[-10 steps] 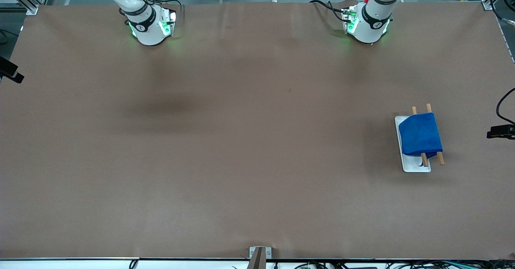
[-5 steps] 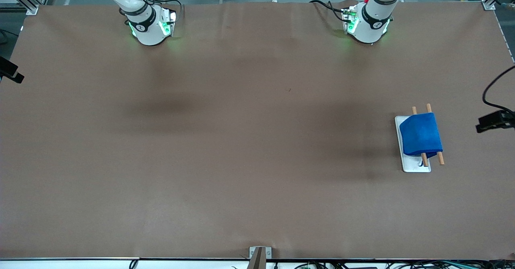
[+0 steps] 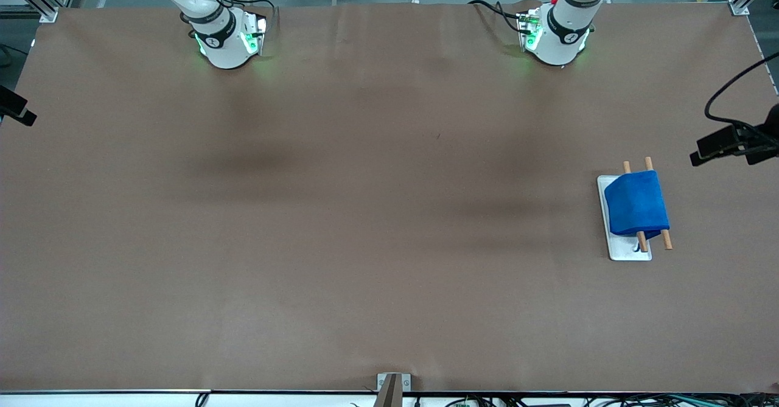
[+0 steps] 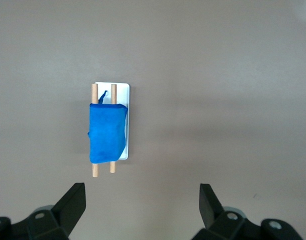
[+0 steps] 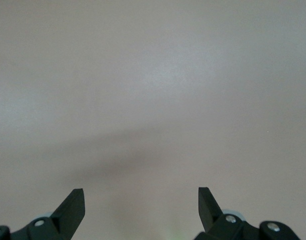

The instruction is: Right arm passes towel to left arm to hang

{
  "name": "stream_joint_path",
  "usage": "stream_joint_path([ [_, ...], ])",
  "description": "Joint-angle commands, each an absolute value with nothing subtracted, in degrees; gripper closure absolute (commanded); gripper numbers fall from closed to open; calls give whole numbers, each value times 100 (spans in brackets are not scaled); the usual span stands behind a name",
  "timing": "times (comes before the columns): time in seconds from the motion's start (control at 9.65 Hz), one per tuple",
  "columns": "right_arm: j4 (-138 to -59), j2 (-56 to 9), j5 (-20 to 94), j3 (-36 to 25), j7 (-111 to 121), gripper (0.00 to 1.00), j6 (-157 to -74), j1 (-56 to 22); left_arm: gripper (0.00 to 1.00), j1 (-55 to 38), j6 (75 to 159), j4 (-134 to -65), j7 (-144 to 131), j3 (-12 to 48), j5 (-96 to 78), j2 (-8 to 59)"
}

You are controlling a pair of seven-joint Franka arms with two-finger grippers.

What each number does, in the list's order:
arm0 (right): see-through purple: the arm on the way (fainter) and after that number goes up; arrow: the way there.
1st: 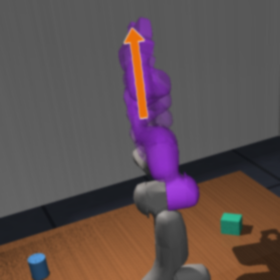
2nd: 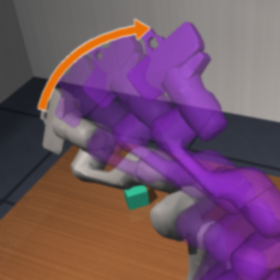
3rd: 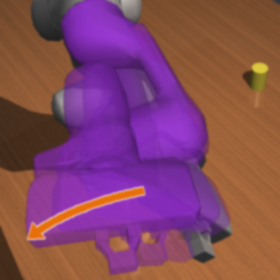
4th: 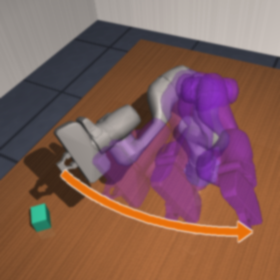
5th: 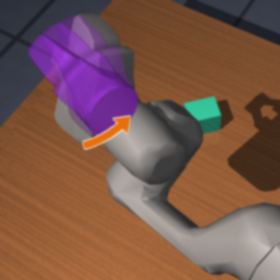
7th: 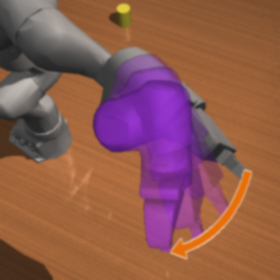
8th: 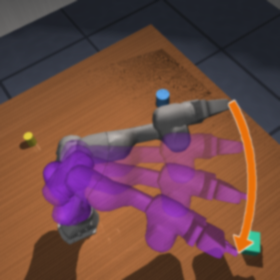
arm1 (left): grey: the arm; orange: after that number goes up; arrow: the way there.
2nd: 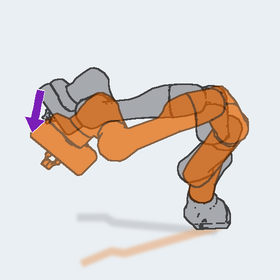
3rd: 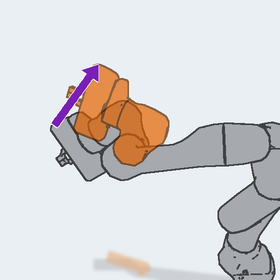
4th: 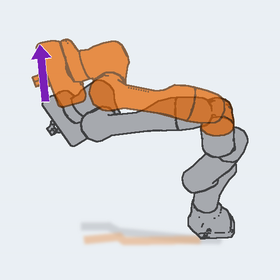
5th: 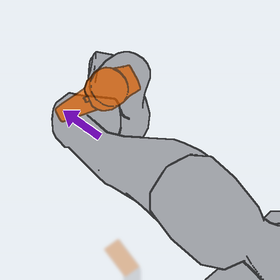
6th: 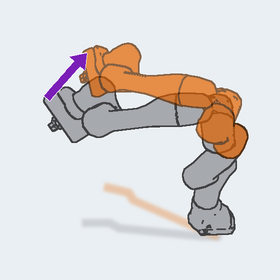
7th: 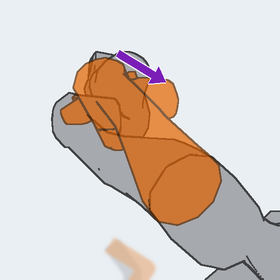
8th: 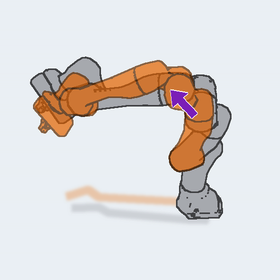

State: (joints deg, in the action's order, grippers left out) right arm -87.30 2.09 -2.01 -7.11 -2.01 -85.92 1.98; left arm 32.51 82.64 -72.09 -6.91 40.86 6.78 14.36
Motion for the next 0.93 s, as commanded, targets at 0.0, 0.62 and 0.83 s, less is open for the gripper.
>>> stream_joint_path([
  [0.0,-8780,281,-114,-668,-167,0,-8587,264,0,2450,8227,-7567,-721,3425,563,1179],
  [0.62,-8745,281,97,-686,-150,0,-8481,272,0,202,8866,-9621,-414,888,-141,-508],
  [0.83,-8736,281,27,-668,-176,0,-8490,264,0,202,8851,-9668,-256,914,-106,-624],
])
